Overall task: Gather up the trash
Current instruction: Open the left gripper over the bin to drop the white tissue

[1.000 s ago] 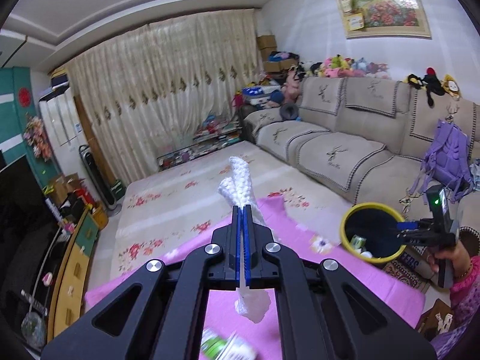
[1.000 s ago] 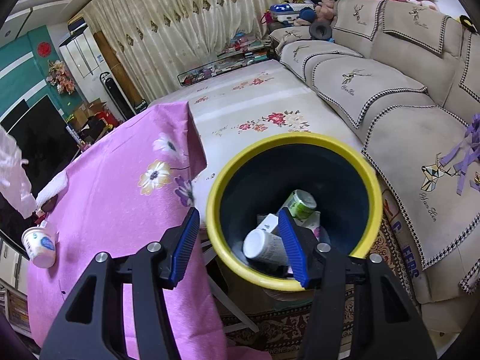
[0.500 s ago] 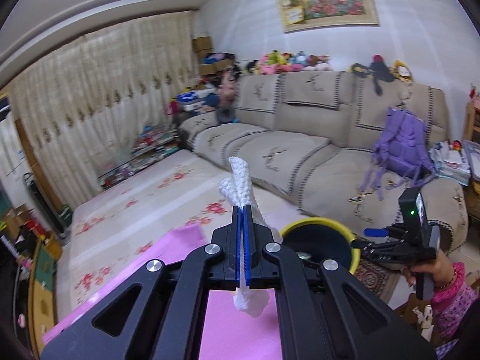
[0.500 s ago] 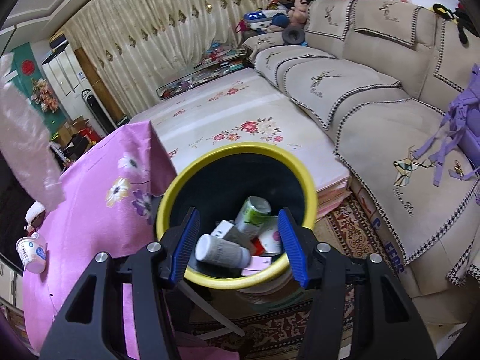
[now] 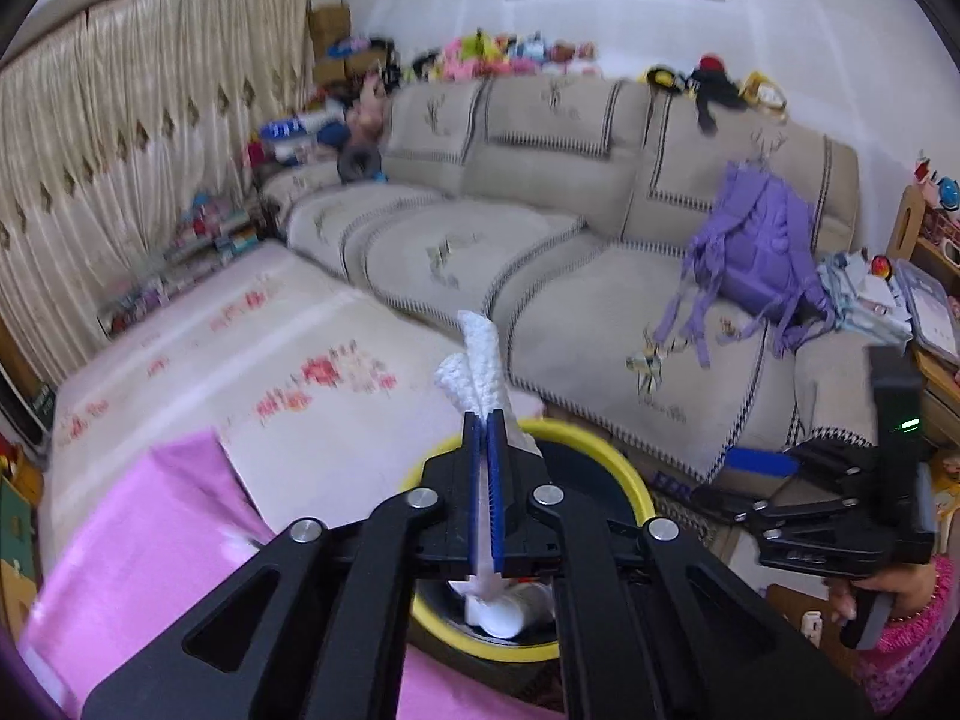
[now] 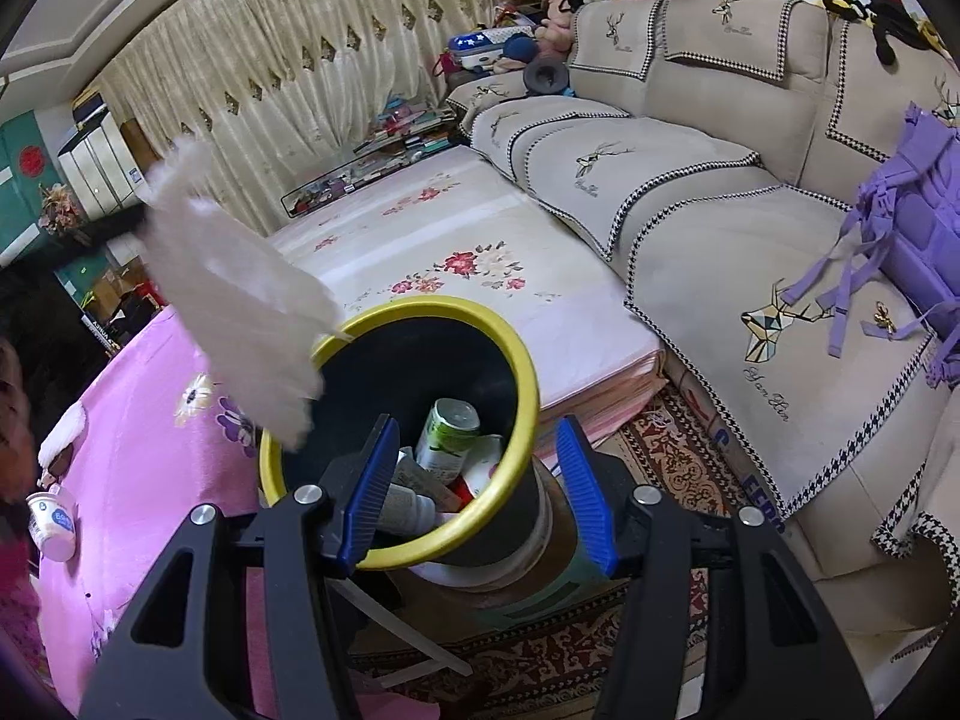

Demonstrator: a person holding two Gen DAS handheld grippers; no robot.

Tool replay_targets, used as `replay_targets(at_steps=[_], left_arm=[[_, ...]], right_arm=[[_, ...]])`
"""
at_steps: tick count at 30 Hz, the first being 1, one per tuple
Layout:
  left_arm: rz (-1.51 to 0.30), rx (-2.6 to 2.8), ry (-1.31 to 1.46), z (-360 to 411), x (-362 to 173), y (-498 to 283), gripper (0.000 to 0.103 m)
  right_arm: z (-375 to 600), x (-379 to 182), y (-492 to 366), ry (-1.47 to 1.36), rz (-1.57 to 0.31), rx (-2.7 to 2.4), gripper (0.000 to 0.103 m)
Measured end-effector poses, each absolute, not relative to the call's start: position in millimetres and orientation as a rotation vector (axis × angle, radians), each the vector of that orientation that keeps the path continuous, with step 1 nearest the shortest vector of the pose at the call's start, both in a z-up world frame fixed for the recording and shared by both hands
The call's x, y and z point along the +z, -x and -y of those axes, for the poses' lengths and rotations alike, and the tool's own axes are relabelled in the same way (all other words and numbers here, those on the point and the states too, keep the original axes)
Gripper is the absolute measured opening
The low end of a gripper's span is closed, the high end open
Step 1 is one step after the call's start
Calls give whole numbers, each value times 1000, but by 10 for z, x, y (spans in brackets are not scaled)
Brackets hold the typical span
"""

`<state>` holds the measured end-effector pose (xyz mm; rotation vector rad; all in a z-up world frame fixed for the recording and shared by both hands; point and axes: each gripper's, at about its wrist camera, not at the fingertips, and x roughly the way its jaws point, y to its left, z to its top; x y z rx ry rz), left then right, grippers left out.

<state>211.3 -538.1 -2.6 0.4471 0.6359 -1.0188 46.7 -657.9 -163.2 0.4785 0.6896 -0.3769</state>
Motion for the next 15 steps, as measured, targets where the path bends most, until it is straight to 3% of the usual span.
replay_targets(at_steps=[2,7,9,11,15], left_arm=[[-674,-1008,-456,5452,-258,-2159,53],[-710,-986,-444,5379,-532,-2171,58],[-696,-985,-390,5200,-440,-2127,59],[-645,-967,-346,4870,-266,-2033,69],[-544,-883,-277,4197,65,-1840,77]], right_arm=[[6599,-1651,-459,-485,-691,-380,52],[6596,-1681,-389,-498,-689,-378,52],[6572,-1686,-366,-499,-687,-376,52],[6528,-1681,-362,-497,-687,-371,52],[6383,-1656,-396,-475,-692,-328,52]])
